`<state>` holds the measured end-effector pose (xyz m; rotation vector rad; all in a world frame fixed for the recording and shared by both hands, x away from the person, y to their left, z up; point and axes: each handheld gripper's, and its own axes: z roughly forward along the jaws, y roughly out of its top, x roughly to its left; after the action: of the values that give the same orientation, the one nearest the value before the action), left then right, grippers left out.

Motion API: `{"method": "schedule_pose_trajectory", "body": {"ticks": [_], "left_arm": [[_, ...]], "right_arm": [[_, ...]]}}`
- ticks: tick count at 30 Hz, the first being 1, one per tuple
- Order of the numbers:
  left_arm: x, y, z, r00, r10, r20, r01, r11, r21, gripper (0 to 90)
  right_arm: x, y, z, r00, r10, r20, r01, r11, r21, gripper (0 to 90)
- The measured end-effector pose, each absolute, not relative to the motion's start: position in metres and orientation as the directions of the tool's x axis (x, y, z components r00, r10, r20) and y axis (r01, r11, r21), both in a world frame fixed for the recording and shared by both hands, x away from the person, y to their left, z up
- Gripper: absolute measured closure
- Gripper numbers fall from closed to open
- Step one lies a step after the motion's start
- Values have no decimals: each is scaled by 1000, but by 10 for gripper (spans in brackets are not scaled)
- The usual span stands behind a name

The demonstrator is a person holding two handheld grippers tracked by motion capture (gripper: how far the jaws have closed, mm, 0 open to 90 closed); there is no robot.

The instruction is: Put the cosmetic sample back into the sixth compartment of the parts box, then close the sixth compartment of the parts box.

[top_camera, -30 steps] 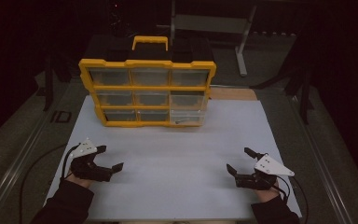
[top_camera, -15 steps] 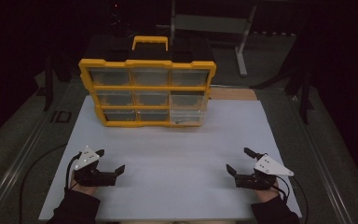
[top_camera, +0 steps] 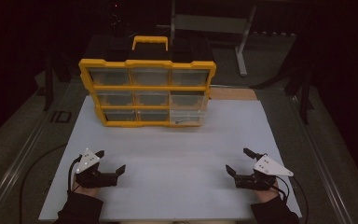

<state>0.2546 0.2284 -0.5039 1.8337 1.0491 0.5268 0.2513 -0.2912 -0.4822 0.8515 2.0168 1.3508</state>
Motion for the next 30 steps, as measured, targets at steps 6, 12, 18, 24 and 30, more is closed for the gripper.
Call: {"method": "schedule_pose_trajectory", "body": {"ticks": [6, 12, 18, 24, 30], "left_arm": [[251, 227, -501, 509, 859, -53, 431, -202, 879, 0], [249, 231, -499, 491, 869, -68, 425, -171, 889, 0], [249, 230, -502, 497, 866, -54, 423, -188, 887, 0], [248, 227, -503, 498, 866, -43, 411, -192, 891, 0], [247, 226, -503, 498, 866, -35, 405, -196, 893, 0]], "right_arm": [[251, -292, -482, -640, 762, -102, 195, 289, 937, 95], [251, -290, -483, -646, 756, -102, 195, 293, 936, 95], [252, -290, -484, -648, 755, -101, 197, 294, 935, 95], [251, -289, -484, -647, 756, -103, 198, 297, 934, 95], [251, -289, -483, -648, 754, -106, 192, 297, 935, 95]]}}
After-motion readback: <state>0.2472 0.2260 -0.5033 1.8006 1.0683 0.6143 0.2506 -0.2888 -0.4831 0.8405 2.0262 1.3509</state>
